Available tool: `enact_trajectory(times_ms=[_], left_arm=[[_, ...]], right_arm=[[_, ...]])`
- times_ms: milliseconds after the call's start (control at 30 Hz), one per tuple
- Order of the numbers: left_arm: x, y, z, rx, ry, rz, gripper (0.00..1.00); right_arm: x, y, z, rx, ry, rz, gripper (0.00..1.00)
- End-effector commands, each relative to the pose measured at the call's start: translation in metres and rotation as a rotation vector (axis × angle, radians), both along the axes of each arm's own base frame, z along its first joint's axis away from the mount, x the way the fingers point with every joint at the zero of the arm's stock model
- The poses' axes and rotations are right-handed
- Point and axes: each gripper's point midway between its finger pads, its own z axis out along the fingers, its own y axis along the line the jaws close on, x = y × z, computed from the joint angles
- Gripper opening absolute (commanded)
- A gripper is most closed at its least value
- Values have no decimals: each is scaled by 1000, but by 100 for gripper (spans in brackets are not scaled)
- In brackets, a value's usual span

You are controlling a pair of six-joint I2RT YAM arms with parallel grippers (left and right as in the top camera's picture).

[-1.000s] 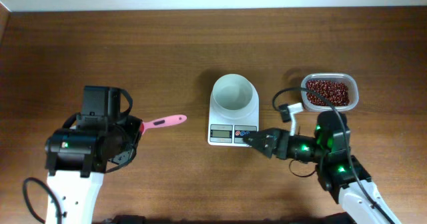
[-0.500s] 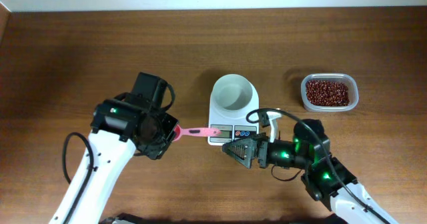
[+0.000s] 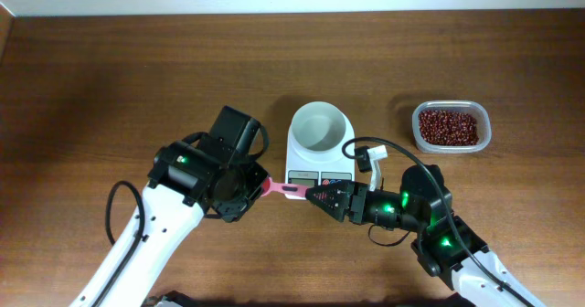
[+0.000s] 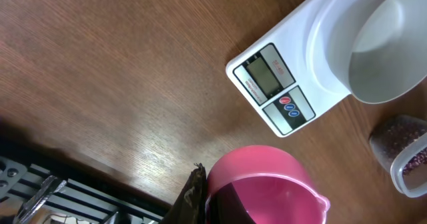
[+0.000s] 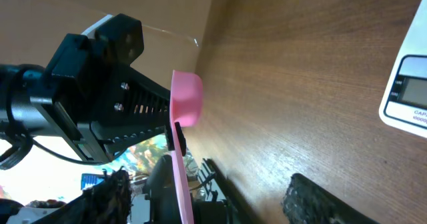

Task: Scoop and weigh 50g on scale
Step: 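Bring the left-held scoop toward the right gripper in front of the scale, then grasp the scoop handle with the right gripper and release the left gripper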

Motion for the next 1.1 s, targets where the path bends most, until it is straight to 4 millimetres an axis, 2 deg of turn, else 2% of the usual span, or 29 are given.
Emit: enact_trajectory(times_ms=[0,67,167,233,333,600,833,1067], left_arm=[[6,-4,1,-15,-23,2,0],[7,-5,2,-20,-31,1,0],[7,-8,2,-33,-24,-3,5],[8,-17,-3,-64,5,-31,0],[9,-18,-15,-43,48,-32,0],[9,-18,-20,-35,67,-39,0],[10,-18,-37,1,123,-65,0],[7,-33,-36,-74,137,-139,0]], right_arm=[[-2,3,7,15,-9,21,73],[-2,3,8,15,-9,21,74],[-1,4,11,21,-41,22,66],[-1,4,13,26,-47,27,63],[-3,4,10,20,-34,31,63],[-7,6,-23,-36,93,64,59],[0,8,-14,-30,-11,62,60],[6,10,0,3,-90,57,60]])
